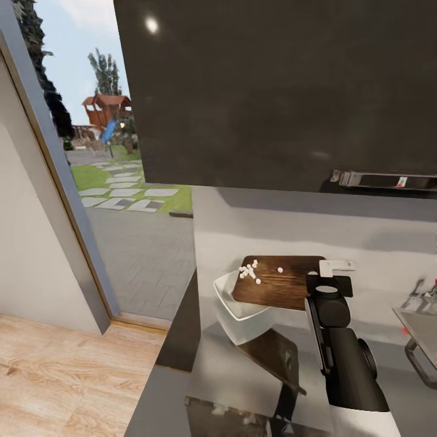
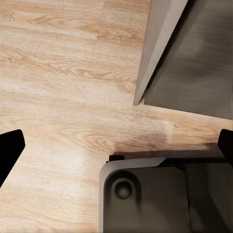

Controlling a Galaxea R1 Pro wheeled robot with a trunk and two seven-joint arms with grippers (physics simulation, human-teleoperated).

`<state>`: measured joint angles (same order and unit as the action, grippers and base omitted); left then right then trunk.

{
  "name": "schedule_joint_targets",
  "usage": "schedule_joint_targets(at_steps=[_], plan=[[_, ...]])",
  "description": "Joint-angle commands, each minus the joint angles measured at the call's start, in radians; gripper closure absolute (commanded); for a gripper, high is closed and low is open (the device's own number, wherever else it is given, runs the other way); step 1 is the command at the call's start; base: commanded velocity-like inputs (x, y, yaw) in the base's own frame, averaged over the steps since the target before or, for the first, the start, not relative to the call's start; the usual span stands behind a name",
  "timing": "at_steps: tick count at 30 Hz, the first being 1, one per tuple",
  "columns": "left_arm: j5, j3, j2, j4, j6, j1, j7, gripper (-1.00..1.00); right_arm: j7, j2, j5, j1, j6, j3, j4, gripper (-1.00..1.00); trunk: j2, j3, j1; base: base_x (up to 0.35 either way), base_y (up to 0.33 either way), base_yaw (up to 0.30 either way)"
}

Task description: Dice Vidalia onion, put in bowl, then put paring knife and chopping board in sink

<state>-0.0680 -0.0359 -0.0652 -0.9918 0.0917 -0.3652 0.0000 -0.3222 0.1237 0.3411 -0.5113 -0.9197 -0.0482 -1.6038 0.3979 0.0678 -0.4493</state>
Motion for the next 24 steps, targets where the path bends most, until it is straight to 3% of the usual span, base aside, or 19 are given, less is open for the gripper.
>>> schedule_joint_targets(at_steps=[1,10,17,24], plan=[[-0.007,-0.002,-0.001,-0.001,0.002,0.0,0.0,-1.0,-0.006,0.001,-0.004,-0.001,-0.004,-0.001,0.0,1.0,0.002,0.002,-0.001,-0.004,0.0,0.0],[-0.007,-0.002,-0.001,-0.001,0.002,0.0,0.0,-1.0,-0.066,0.001,-0.004,-0.001,-0.004,-0.001,0.004,1.0,0.002,0.002,-0.001,0.037,0.0,0.0],[-0.007,-0.002,-0.001,-0.001,0.002,0.0,0.0,-1.0,-0.077,0.001,-0.004,-0.001,-0.005,0.004,0.004,1.0,0.002,0.002,-0.001,0.004,0.0,0.0],[-0.007,-0.002,-0.001,-0.001,0.002,0.0,0.0,-1.0,-0.123,-0.001,-0.005,-0.001,-0.009,0.048,0.005,1.0,0.002,0.002,-0.001,0.0,0.0,0.0]])
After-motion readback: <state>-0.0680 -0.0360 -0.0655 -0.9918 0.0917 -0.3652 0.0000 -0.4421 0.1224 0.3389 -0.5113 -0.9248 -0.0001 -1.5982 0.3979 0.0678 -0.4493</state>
